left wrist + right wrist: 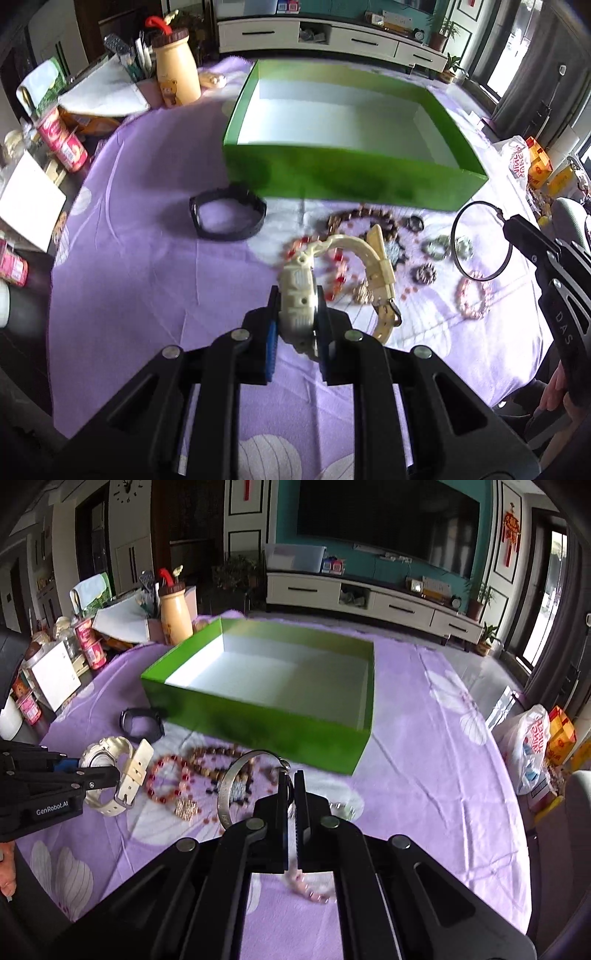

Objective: Organize jewelry
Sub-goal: 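Carry the cream watch and silver bangle with both tools over the green box, then open both tools to drop the watch and bangle into the green box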

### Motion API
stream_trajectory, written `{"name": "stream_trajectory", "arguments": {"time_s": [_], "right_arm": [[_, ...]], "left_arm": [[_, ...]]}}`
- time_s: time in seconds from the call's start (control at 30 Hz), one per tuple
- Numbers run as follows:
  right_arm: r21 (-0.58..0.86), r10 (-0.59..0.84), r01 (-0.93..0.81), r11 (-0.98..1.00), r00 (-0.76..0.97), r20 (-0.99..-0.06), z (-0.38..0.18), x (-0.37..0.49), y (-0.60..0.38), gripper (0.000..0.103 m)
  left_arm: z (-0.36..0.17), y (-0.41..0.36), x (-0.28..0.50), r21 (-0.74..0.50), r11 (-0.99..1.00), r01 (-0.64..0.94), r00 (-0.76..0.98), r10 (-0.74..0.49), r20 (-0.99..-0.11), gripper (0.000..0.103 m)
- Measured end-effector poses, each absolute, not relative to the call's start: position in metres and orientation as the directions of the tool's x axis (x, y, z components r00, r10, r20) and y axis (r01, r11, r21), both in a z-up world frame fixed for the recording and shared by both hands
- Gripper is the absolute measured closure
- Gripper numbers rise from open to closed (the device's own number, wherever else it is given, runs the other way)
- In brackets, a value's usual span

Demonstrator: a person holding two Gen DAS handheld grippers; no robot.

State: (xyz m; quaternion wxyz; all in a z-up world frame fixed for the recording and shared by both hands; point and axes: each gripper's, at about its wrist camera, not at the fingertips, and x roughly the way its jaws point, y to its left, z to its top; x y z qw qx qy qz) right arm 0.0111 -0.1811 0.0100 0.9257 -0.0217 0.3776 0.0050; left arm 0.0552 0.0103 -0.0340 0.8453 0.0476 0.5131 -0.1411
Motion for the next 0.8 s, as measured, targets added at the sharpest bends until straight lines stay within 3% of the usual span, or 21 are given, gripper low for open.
{"name": "stream_trajectory", "arguments": {"time_s": [0.37, 0.8], "right_arm": [[0.018, 0.005, 0.009, 1.0, 0.744, -0.668, 0.033, 0.085, -0.2, 0.101], [0.106, 0.064, 0.025, 0.994, 0.656, -0.752, -0.021, 0.157, -0.208, 0.1]], "left_arm": [[0.005, -0.016, 0.134, -0.077, 0.961, 0.265, 0.507, -0.207, -0.837, 0.086], [-0.042, -0.046, 0.216, -0.069, 0.975, 0.209, 0.425, -0.154, -0.892, 0.086]]}}
